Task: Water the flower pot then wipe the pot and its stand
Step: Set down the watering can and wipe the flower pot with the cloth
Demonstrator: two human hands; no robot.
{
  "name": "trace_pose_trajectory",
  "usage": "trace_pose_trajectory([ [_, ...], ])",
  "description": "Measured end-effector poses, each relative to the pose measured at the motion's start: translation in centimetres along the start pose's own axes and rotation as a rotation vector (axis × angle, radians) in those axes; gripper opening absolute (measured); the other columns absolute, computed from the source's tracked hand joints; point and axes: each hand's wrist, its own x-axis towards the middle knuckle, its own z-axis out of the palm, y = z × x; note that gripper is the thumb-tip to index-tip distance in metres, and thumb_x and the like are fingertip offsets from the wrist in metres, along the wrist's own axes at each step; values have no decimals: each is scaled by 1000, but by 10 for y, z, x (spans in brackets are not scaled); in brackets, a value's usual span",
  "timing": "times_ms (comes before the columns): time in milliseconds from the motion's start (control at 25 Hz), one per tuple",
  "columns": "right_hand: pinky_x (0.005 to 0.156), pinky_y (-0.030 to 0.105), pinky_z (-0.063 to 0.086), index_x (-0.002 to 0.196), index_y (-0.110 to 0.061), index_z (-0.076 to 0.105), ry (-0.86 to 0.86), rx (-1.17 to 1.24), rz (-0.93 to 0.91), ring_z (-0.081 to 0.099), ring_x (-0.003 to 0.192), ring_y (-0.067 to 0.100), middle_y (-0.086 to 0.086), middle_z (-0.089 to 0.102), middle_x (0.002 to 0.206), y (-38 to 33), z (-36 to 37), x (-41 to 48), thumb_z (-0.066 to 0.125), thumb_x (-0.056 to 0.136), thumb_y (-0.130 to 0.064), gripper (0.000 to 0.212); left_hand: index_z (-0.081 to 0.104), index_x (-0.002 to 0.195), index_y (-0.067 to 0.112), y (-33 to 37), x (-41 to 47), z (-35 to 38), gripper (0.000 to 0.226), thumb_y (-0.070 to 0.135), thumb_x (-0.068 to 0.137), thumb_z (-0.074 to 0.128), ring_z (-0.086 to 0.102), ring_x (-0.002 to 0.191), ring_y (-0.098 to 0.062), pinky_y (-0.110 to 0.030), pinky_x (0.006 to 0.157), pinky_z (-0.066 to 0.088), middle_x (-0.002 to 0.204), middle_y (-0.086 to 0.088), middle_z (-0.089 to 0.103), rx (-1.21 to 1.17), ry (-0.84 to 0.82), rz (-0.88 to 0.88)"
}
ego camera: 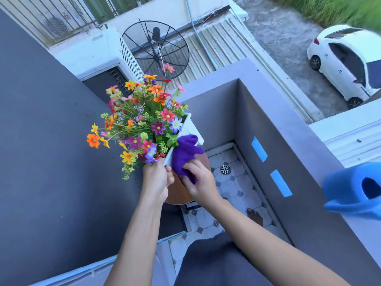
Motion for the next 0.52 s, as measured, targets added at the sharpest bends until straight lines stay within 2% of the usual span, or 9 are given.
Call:
trace_pose_trajectory([
  [120, 75, 20, 42, 95, -11, 66, -45, -53, 110, 52, 87, 4, -4, 60, 99, 14, 4, -19, 65, 80, 5, 22, 39, 72, 14, -2, 1, -2, 28, 6, 98, 36, 27, 27, -3, -10, 32, 18, 61, -4, 35, 11, 5, -21],
  [240, 73, 8, 35, 93, -11, 65, 20, -58, 146, 46, 83, -8, -11, 53, 92, 7, 5, -16, 68, 80, 5, 21, 40, 73, 15, -3, 2, -2, 28, 6, 98, 34, 28, 27, -3, -11, 32, 18, 61, -4, 36, 17, 2, -17],
  [320, 75, 4, 34, 95, -8, 67, 48, -35, 94, 47, 84, -7, -13, 52, 93, -7, 5, -7, 69, 81, 5, 19, 40, 73, 15, -5, 3, -2, 27, 8, 98, 34, 26, 27, -3, -11, 32, 17, 61, -3, 35, 41, 0, -11],
  [520, 82, 22, 48, 99, -5, 71, 103, 11, 3, 60, 91, 14, 4, 66, 98, -29, 3, 13, 70, 85, 2, 16, 41, 69, 13, -4, 3, -5, 29, 8, 97, 35, 23, 27, -4, -11, 32, 18, 57, -2, 33, 102, -2, 4],
])
